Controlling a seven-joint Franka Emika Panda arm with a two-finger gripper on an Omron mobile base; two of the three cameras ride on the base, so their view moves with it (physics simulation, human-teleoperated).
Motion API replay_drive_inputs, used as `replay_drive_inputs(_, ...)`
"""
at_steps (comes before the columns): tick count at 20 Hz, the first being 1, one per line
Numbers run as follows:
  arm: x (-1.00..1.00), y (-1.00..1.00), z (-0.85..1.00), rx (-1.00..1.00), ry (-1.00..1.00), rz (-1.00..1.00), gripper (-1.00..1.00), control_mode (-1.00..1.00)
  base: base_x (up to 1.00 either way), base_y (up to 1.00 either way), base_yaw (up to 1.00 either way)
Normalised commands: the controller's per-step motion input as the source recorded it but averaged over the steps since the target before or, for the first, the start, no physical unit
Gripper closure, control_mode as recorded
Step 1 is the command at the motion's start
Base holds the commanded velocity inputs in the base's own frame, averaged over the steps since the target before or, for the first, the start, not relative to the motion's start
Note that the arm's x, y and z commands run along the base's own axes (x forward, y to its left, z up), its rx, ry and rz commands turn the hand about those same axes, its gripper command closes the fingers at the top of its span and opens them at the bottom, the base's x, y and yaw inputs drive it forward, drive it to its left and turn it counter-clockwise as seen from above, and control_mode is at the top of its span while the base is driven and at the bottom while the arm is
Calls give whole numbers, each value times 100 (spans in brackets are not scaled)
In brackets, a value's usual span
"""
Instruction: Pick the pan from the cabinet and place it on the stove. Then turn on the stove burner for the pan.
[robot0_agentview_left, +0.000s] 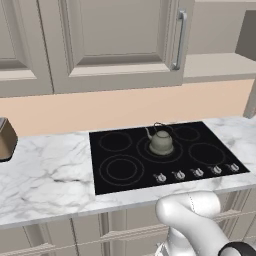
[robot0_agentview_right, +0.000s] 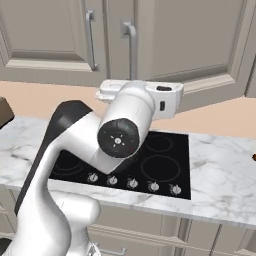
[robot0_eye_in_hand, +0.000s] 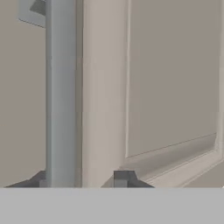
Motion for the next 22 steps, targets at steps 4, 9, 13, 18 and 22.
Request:
replay_drive_inputs(4,-43,-10,-38,0,12,0,-100,-100,0,0,0)
replay_drive_inputs(9,-41,13,-18,0,1,0,-100,-100,0,0,0)
replay_drive_inputs(13,-57,16,0,0,-2,0,-100,-100,0,0,0)
replay_drive_inputs(18,-70,29,0,-6,-6,-3,-100,-100,0,0,0)
replay_drive_inputs(22,-50,68,1,-20,-5,-12,-100,-100,0,0,0)
